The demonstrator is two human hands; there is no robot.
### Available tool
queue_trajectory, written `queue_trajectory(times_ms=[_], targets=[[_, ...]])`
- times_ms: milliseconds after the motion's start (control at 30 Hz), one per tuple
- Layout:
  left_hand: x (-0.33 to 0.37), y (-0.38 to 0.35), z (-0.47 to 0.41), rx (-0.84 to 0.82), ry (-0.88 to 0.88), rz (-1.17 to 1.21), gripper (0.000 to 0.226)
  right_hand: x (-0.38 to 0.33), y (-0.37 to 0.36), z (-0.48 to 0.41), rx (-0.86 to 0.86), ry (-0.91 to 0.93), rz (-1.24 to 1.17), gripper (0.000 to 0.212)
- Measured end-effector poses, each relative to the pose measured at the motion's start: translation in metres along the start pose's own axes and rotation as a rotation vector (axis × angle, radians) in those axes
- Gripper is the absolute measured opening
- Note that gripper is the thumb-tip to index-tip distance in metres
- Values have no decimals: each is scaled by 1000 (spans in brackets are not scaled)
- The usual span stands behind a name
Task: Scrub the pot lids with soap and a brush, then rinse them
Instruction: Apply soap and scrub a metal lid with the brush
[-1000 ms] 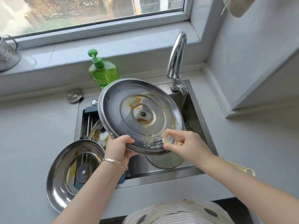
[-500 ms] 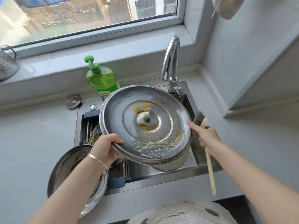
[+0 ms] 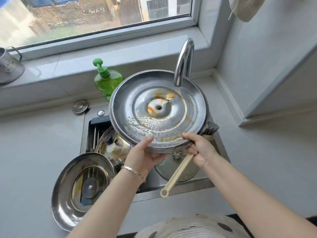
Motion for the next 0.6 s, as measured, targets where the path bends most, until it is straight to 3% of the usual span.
queue_trajectory(times_ms=[133, 233, 333, 500, 600], targets=[[-6, -8, -3, -26, 17, 187, 17, -5, 1, 0, -11, 124, 137, 16], [3, 6, -5, 69, -32, 229, 15, -22, 21, 1, 52, 227, 519, 57], [3, 24, -2, 126, -56, 118, 18, -45, 29, 9, 109, 467, 886, 65], [0, 27, 8, 128, -113, -54, 15, -54, -2, 32, -45, 767, 1469, 50], [-1, 15, 16, 106, -177, -143, 27, -22, -32, 59, -219, 1205, 1608, 43]])
Point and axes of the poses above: each hand's wrist, its own z-axis away from the middle knuckle, its own y-axis out of the back of the hand, x = y × z, the point moved 6 cm from there along -z, towards the middle knuckle, and after that the axes turned 6 degrees about x, right-handed, at the moved point
